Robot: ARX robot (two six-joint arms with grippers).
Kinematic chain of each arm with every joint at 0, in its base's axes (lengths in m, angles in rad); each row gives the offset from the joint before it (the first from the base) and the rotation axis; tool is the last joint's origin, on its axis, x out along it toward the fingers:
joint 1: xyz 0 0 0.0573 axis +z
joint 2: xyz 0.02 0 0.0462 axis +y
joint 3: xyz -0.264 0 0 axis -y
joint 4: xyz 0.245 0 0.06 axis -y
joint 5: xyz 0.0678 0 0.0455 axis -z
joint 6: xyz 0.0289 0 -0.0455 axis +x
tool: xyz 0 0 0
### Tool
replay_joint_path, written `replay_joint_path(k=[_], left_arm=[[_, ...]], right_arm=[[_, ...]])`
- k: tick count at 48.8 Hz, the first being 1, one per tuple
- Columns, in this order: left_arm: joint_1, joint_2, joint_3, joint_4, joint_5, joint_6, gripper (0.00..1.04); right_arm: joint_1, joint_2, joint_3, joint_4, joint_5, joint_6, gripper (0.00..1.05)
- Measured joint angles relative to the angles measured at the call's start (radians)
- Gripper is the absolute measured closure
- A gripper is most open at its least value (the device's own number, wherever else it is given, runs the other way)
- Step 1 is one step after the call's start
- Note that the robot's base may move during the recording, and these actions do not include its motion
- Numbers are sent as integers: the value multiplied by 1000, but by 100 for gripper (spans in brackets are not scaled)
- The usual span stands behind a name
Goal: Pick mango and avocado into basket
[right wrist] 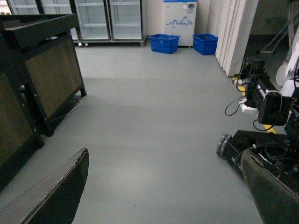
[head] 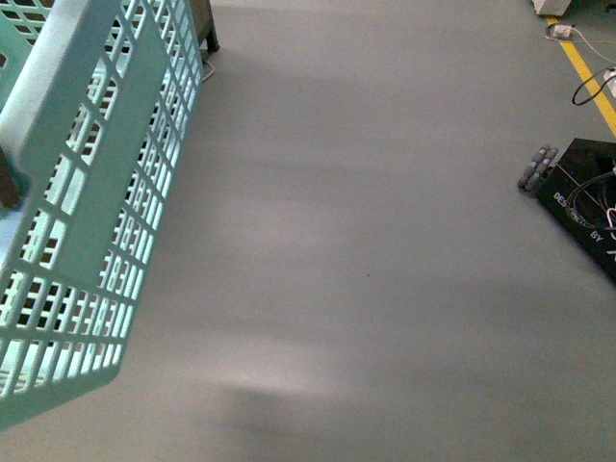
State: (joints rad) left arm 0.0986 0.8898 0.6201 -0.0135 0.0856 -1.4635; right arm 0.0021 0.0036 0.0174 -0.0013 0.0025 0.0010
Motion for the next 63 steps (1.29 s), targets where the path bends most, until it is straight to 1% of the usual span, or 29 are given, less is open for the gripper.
replay_joint_path(k=[56, 63], left_arm=[[0, 0, 1, 0, 1, -1, 84], [-3, 0, 1, 0, 22, -5, 84]], right_arm=[[0, 0, 0, 0, 1, 0, 9], [0, -1, 0, 0, 2, 0, 9]])
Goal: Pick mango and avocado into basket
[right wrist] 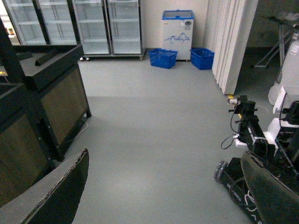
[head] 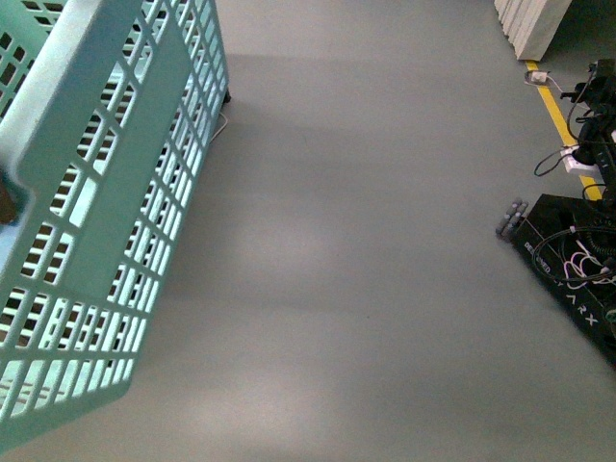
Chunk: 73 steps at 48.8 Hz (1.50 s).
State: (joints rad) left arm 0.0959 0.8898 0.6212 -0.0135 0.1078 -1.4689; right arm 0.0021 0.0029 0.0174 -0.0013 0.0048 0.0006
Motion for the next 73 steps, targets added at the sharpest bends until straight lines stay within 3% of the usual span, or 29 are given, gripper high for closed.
replay_joint_path(k=[73], left_arm=[[3, 1, 1, -2, -19, 5, 84]], right_arm=[[0, 0, 0, 0, -3, 0, 9]])
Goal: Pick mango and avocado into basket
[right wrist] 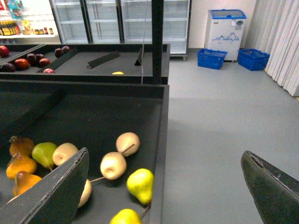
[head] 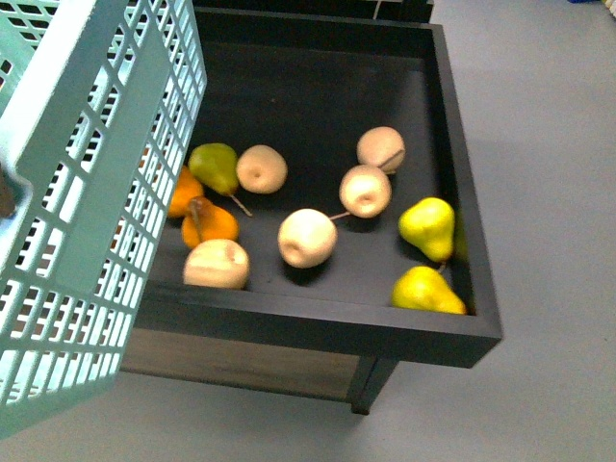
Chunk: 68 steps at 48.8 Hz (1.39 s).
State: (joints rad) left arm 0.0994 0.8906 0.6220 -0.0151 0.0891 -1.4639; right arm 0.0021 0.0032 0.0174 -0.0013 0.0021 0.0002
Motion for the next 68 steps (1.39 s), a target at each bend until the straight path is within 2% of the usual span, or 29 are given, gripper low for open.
replay_joint_path(k=[68], left_arm=[[0, 0, 0, 0, -1, 0, 84]], right_arm=[[-1, 0, 0, 0, -2, 1, 9]])
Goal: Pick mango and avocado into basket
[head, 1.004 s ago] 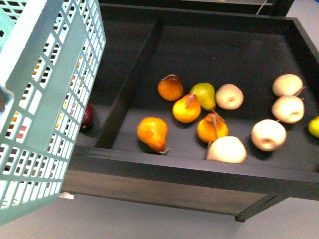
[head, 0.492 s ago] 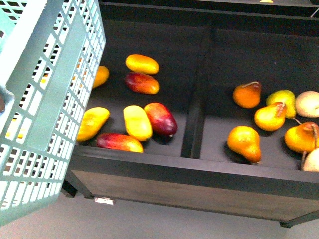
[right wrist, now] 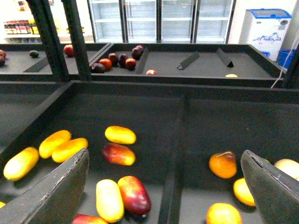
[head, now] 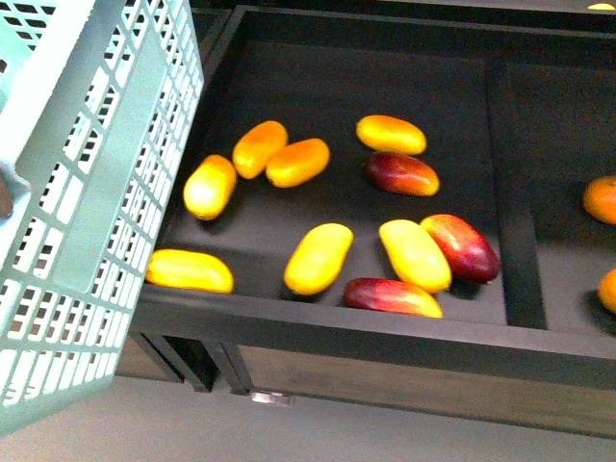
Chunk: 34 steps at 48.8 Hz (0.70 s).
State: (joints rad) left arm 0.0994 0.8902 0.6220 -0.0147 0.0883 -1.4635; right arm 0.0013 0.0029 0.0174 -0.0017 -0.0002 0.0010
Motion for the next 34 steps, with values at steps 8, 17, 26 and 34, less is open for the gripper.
replay_joint_path(k=[8, 17, 26, 34], left_arm=[[0, 0, 0, 0, -1, 0, 84], [0, 0, 0, -1, 4, 0, 84], [0, 0, 0, 0, 1, 0, 84], [0, 0, 0, 0, 1, 0, 84]], right_arm=[[0, 1, 0, 0, 1, -1, 9], [0, 1, 0, 0, 2, -1, 9], [0, 0, 0, 0, 3, 0, 9], [0, 0, 0, 0, 1, -1, 9]])
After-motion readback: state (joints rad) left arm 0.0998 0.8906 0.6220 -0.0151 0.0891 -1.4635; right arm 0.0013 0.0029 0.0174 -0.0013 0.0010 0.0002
